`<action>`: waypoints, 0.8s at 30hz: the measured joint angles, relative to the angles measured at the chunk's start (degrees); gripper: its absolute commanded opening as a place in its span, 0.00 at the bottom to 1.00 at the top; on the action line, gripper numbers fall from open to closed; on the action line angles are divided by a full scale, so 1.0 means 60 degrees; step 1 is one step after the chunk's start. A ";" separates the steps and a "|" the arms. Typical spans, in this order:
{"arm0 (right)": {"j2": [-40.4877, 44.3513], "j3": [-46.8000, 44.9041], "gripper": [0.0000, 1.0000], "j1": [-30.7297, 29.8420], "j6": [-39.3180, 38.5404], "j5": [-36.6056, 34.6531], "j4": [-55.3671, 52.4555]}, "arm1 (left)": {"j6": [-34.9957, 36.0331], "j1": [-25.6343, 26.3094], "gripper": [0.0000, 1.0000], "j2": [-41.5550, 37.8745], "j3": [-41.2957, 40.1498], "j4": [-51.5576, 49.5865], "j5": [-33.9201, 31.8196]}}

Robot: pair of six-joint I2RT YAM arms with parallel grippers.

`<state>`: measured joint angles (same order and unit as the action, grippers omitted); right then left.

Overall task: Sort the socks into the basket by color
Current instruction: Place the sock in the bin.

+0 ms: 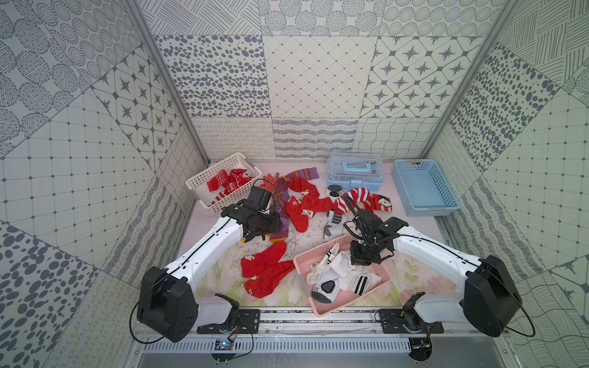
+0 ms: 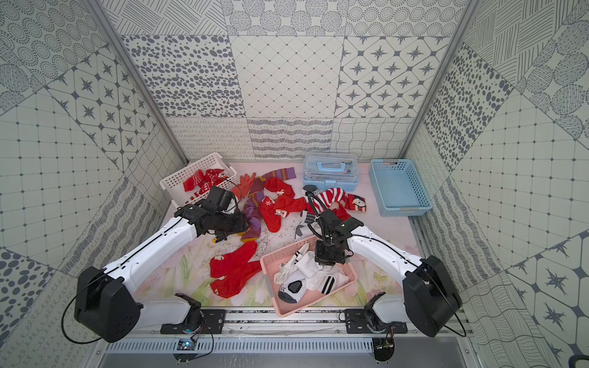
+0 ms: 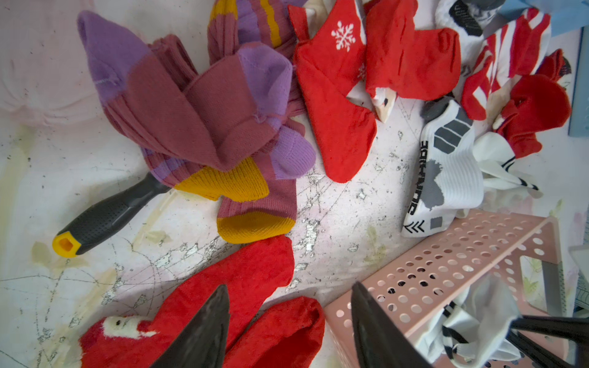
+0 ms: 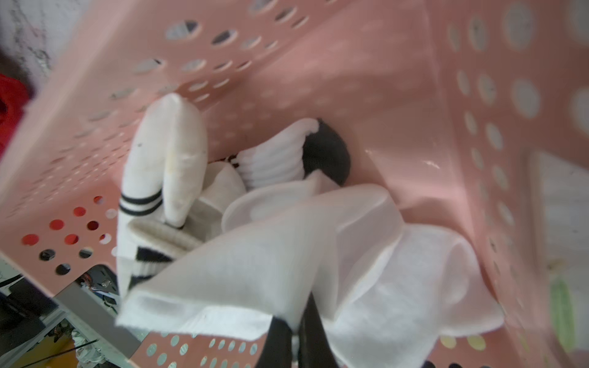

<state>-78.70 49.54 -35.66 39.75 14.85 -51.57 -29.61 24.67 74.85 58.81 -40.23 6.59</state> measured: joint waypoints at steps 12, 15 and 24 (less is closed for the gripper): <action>-0.0353 -0.0346 0.20 0.0000 0.0117 -0.0397 0.0597 | -0.0259 0.0382 0.62 -0.0073 -0.0521 -0.0273 -0.0229; -0.0146 -0.0007 0.51 0.0000 0.0047 -0.0514 0.0277 | -0.0321 0.0452 0.63 0.0040 -0.0605 -0.0339 -0.0284; 0.0404 0.1239 0.96 0.0000 -0.0058 -0.0790 -0.0452 | -0.0499 0.0754 0.66 0.0827 -0.0623 -0.0412 -0.0503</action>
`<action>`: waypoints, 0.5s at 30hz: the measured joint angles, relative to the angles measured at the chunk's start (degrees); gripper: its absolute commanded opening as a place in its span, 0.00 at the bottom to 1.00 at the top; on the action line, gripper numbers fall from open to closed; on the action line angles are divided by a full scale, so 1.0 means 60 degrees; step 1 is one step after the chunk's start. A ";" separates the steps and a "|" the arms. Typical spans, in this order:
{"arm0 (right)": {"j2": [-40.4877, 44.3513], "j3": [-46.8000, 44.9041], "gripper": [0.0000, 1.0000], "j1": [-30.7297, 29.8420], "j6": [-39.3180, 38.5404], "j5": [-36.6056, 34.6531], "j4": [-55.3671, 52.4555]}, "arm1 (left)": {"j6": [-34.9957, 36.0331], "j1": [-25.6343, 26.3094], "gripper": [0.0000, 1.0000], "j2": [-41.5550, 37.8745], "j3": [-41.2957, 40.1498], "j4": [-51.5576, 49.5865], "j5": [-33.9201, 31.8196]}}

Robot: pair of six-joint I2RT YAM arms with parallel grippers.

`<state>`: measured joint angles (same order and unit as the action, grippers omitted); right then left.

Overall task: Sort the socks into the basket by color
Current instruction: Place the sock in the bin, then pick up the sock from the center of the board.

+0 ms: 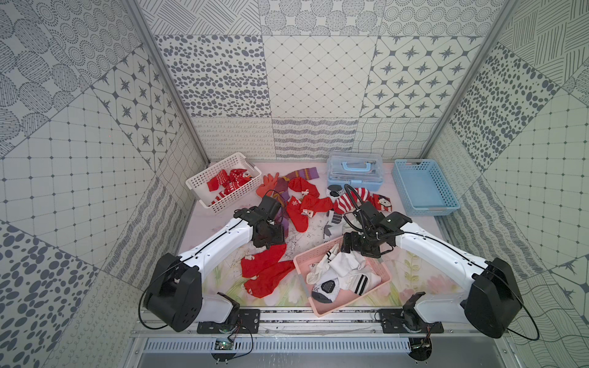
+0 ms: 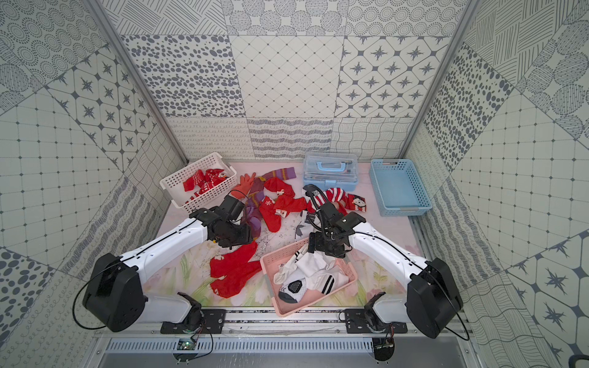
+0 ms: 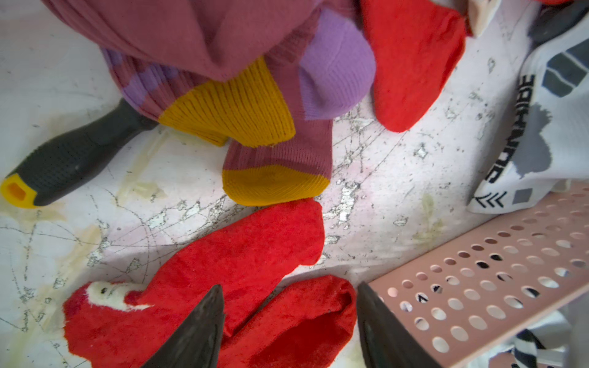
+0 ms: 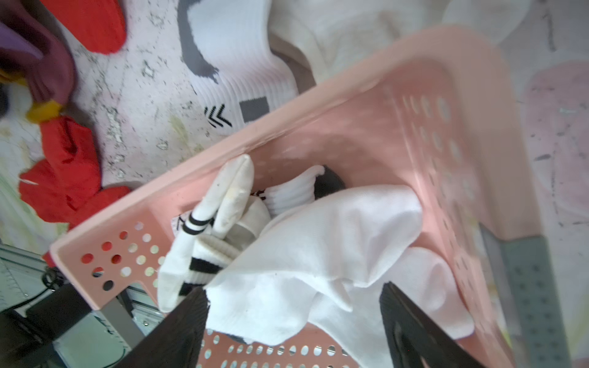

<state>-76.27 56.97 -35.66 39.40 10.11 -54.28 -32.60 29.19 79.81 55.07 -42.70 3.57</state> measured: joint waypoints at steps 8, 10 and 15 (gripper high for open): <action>0.0033 0.1060 0.98 0.0000 -0.0073 -0.0109 -0.0430 | -0.0062 0.0251 0.68 0.0612 -0.0193 0.0018 -0.0215; 0.0033 0.1235 0.98 -0.0004 -0.0098 -0.0113 -0.0441 | -0.0069 0.0321 0.69 0.0783 -0.0266 0.0025 -0.0251; 0.0033 0.1366 0.98 -0.0007 -0.0109 -0.0109 -0.0459 | -0.0131 0.0466 0.70 0.1184 -0.0499 0.0131 -0.0335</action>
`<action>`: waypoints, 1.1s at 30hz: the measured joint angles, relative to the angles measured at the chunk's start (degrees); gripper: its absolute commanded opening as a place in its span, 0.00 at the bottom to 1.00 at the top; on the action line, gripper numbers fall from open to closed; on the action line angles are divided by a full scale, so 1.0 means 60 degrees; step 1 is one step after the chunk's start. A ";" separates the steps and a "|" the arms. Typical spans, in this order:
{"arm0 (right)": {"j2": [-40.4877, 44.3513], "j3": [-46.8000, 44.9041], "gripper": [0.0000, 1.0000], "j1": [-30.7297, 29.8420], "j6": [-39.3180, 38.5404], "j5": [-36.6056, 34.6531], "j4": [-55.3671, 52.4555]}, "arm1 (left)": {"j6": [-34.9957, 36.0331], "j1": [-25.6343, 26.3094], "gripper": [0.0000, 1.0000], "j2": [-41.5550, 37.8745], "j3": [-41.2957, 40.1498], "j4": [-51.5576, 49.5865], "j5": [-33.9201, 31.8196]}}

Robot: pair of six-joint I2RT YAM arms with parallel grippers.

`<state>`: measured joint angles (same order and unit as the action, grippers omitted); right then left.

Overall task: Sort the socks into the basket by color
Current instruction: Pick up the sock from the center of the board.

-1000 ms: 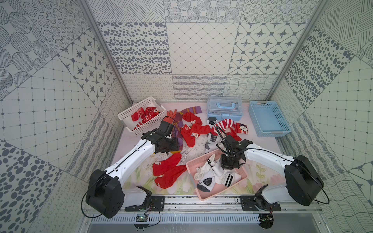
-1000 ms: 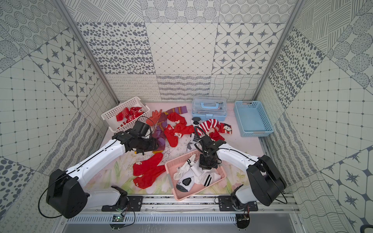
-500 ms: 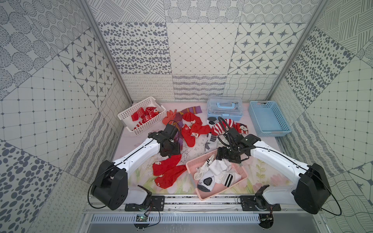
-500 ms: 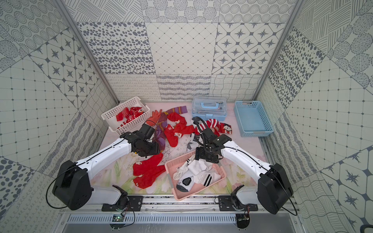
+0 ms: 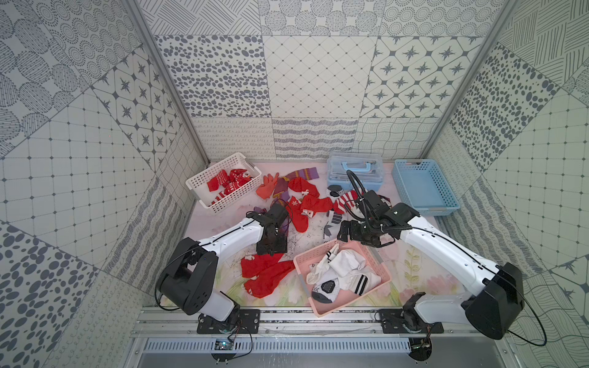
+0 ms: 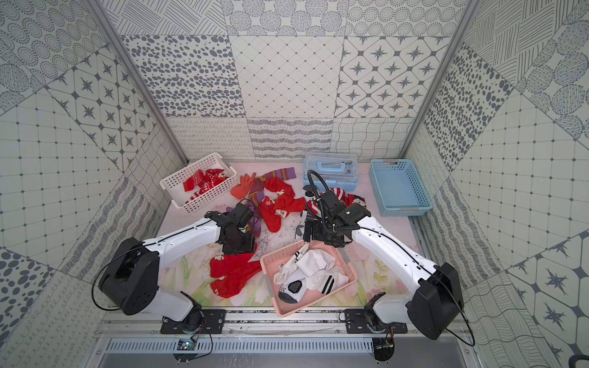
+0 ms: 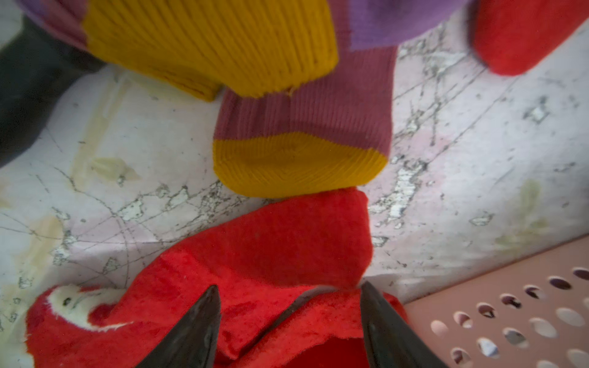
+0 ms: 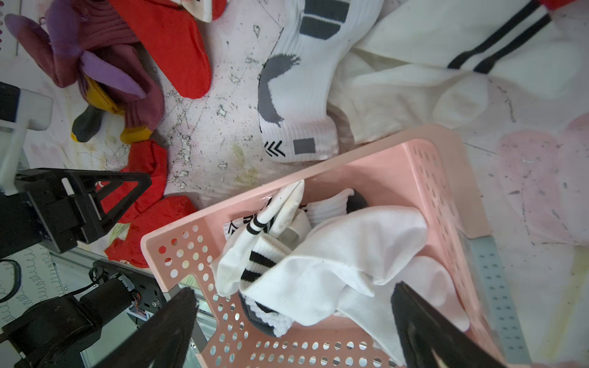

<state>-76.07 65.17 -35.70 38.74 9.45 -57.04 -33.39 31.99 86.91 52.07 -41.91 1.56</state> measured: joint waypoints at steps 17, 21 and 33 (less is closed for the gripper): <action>-0.0004 0.0153 0.98 -0.0004 -0.0029 0.0098 0.0040 | -0.0117 0.0204 0.22 0.0805 -0.0317 0.0503 -0.0474; -0.0011 0.0310 0.98 -0.0004 -0.0069 0.0157 0.0044 | -0.0106 0.0215 0.07 0.0616 -0.0386 0.0550 -0.0576; -0.0594 0.0805 0.98 -0.0120 -0.0248 0.0361 0.0047 | 0.0000 0.0222 0.00 -0.0798 0.0062 0.0029 -0.0674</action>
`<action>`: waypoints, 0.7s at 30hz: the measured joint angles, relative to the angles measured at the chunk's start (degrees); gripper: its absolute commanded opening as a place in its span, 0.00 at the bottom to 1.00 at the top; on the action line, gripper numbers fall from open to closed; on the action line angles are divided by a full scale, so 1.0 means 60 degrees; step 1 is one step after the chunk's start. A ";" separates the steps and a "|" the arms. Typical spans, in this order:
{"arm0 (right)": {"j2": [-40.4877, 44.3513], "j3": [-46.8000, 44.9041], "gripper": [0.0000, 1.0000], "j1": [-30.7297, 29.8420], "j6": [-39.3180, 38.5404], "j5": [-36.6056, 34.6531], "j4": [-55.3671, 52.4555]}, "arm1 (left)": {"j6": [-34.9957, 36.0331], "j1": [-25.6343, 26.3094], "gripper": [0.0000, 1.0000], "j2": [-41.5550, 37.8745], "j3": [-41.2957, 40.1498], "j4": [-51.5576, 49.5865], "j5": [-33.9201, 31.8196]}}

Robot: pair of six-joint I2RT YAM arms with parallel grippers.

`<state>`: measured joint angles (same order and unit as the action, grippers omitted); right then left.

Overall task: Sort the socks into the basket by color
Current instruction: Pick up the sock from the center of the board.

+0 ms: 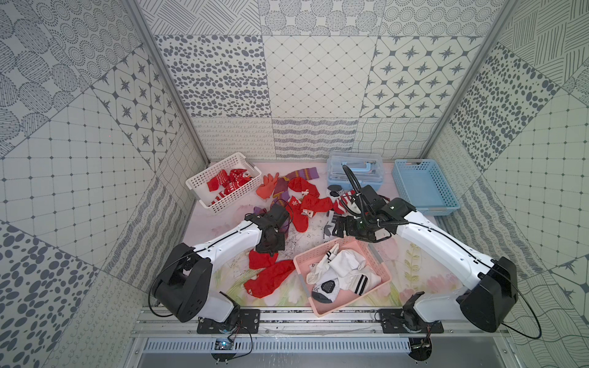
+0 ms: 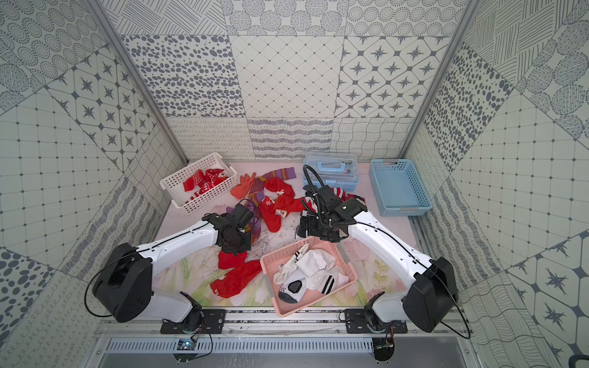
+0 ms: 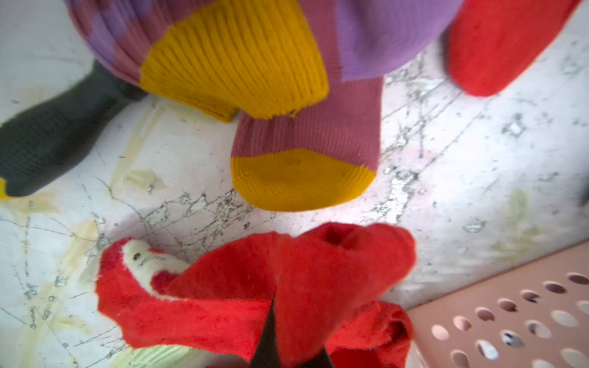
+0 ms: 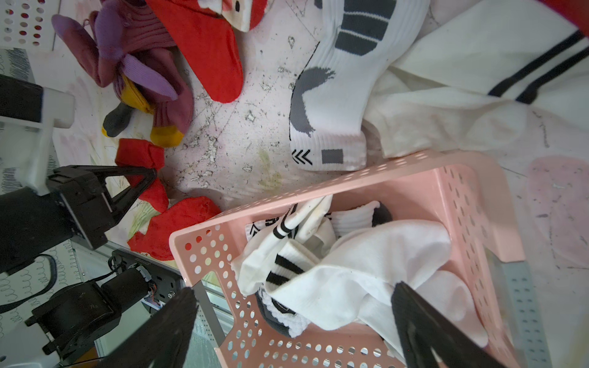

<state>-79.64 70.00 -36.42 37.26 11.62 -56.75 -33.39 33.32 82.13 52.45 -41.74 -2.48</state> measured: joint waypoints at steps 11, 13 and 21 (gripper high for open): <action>-0.0423 0.0510 0.98 -0.0047 -0.0146 0.0211 0.0051 | 0.0324 0.0000 0.00 -0.1042 0.1067 -0.0889 0.0066; -0.0525 0.0608 0.98 -0.0055 -0.0168 0.0237 0.0066 | 0.0390 0.0000 0.00 -0.1133 0.1355 -0.1053 0.0062; -0.0827 0.1027 0.98 -0.0098 -0.0335 0.0302 0.0073 | 0.0678 -0.0288 0.00 -0.1191 0.2725 -0.1508 0.0055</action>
<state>-84.60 76.16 -37.01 35.24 13.43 -56.31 -29.32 31.59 74.98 68.79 -50.78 -2.15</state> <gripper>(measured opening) 0.979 0.055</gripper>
